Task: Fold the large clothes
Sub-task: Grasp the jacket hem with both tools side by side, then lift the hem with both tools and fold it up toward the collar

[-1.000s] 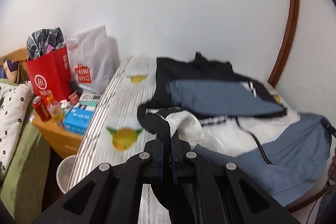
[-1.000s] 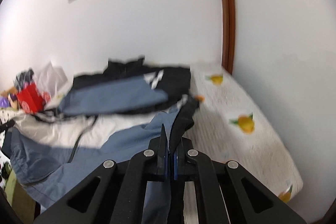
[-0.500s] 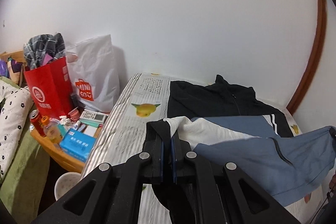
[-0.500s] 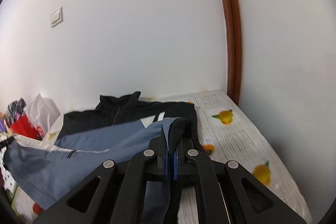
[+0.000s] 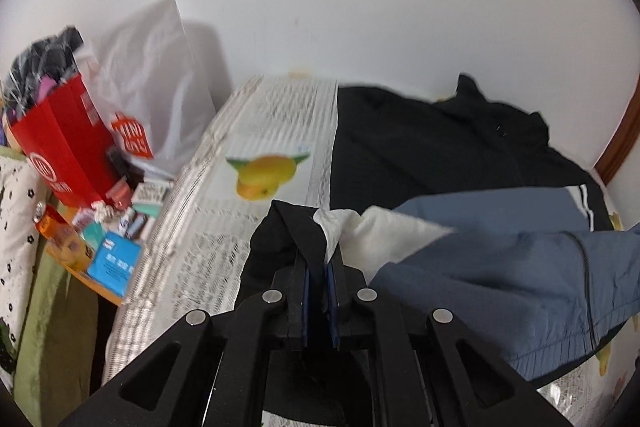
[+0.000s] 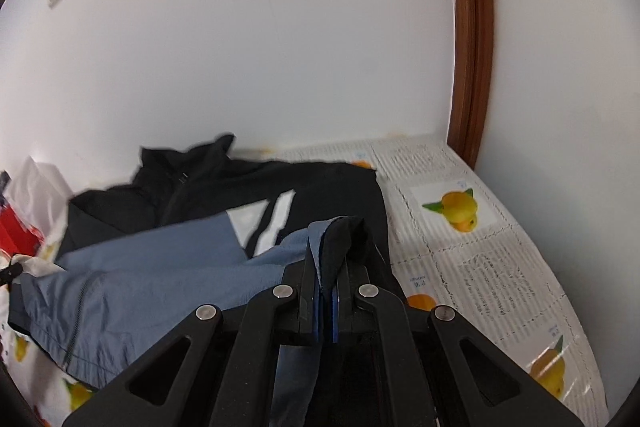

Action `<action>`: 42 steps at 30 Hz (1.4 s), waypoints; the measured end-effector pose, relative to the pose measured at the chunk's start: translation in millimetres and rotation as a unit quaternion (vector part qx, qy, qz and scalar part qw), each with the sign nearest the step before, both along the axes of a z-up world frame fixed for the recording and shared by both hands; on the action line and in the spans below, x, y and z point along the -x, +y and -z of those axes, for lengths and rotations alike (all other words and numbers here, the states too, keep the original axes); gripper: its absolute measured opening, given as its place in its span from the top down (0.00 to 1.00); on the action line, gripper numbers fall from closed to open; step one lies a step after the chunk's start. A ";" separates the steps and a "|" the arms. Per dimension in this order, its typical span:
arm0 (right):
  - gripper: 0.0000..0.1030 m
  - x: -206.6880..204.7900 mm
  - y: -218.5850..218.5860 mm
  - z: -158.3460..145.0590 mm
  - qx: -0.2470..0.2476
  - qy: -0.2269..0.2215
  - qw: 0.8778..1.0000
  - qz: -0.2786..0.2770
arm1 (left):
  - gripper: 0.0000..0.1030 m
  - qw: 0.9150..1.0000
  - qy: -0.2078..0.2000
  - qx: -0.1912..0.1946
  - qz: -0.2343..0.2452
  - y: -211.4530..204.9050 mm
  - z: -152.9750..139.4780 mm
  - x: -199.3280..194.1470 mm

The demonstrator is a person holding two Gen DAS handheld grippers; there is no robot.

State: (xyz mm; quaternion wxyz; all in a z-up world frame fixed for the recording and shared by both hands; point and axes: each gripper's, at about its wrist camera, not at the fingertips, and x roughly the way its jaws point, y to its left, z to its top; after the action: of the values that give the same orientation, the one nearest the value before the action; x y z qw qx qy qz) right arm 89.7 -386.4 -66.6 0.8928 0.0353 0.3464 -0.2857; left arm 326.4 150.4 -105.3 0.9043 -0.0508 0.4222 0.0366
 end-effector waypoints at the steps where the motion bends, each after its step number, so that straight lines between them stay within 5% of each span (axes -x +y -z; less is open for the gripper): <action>1: 0.96 -1.3 -4.9 4.5 -0.003 0.006 1.000 0.004 | 0.91 1.000 0.005 -0.001 0.000 0.2 3.4 -1.5; 8: 0.93 -11.3 -24.4 37.8 -0.024 0.043 0.998 0.042 | 0.88 1.000 0.018 -0.003 0.005 -2.3 8.5 -5.1; 13: 0.76 -3.4 -18.8 35.5 -0.055 0.071 0.996 0.021 | 0.74 0.999 0.026 0.015 0.035 -2.2 -0.9 4.4; 18: 0.54 41.8 4.1 2.4 -0.022 0.040 0.999 -0.013 | 0.56 0.999 -0.001 0.026 0.041 8.9 -18.3 36.5; 22: 0.54 71.5 4.7 -3.5 -0.002 0.065 0.998 0.002 | 0.56 0.999 0.010 0.036 0.019 28.6 -11.2 55.1; 27: 0.54 91.1 -12.5 21.6 -0.046 0.093 0.994 0.023 | 0.56 0.998 0.034 0.052 0.003 50.0 11.9 73.0; 39: 0.55 73.8 -33.1 56.4 -0.085 0.121 0.989 0.019 | 0.56 0.994 0.063 0.087 0.028 41.1 42.5 61.3; 42: 0.63 73.2 -35.7 62.4 -0.098 0.122 0.988 0.012 | 0.68 0.994 0.061 0.081 0.028 36.1 46.8 59.4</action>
State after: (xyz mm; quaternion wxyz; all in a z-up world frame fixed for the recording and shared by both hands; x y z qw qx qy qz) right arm 16.5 -422.2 -129.0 0.8326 0.0913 0.4788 -0.2630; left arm 266.9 186.5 -152.2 0.8705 -0.1092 0.4796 -0.0200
